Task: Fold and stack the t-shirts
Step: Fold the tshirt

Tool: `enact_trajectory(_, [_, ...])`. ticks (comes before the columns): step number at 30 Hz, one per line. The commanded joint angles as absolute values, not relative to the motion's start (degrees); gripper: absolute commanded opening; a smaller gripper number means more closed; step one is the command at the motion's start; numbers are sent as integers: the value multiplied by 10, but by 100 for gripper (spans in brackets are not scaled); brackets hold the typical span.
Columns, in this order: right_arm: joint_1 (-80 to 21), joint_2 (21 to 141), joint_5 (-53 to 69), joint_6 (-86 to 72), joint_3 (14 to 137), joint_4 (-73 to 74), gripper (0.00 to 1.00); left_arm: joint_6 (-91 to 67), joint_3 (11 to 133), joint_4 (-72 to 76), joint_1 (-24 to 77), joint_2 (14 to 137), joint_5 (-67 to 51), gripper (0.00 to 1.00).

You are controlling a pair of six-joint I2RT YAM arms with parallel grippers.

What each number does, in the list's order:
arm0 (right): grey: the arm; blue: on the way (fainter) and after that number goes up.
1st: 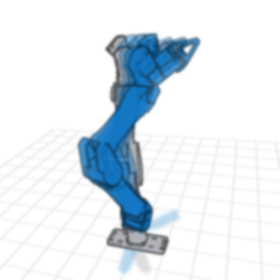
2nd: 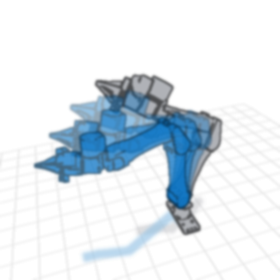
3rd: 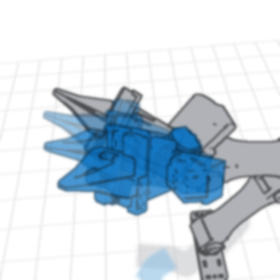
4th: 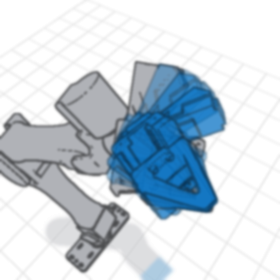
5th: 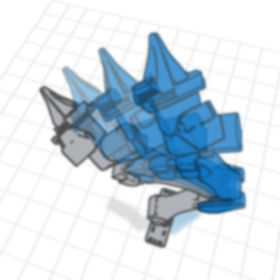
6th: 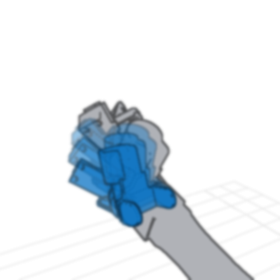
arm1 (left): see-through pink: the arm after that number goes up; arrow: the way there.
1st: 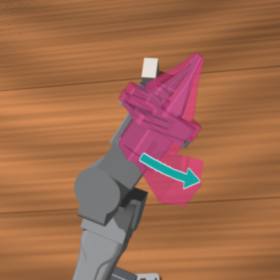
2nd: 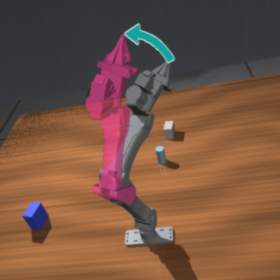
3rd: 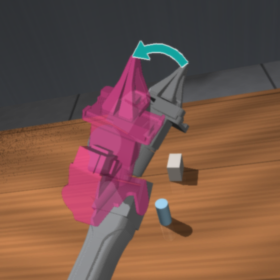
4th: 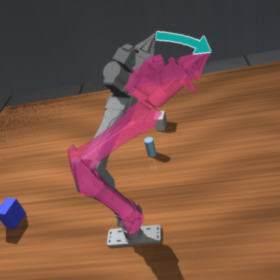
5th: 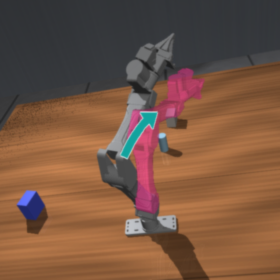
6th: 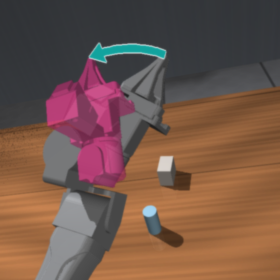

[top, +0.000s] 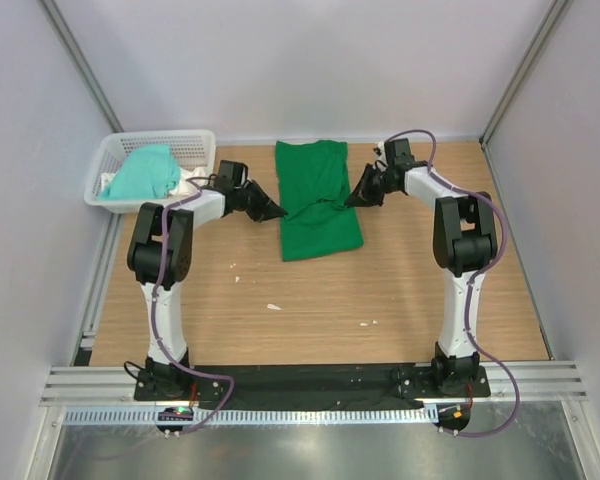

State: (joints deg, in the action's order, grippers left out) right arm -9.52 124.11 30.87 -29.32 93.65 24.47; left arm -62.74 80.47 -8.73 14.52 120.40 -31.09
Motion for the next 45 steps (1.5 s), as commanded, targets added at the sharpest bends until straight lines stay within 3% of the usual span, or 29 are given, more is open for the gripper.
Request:
enact_trajectory(1, [-92,1245,324,-301,979,236,1,-627,825,-95,133,1204,-314,0])
enact_trajectory(16, [-86,1283,330,-311,1021,242,2,-630,853,-96,128,1237,-318,0])
enact_trajectory(37, [-80,1230,329,-343,1007,229,2,-637,881,-94,126,1201,-295,0])
enact_trajectory(45, [-77,1249,326,-348,1036,225,1,-645,938,-98,120,1240,-303,0])
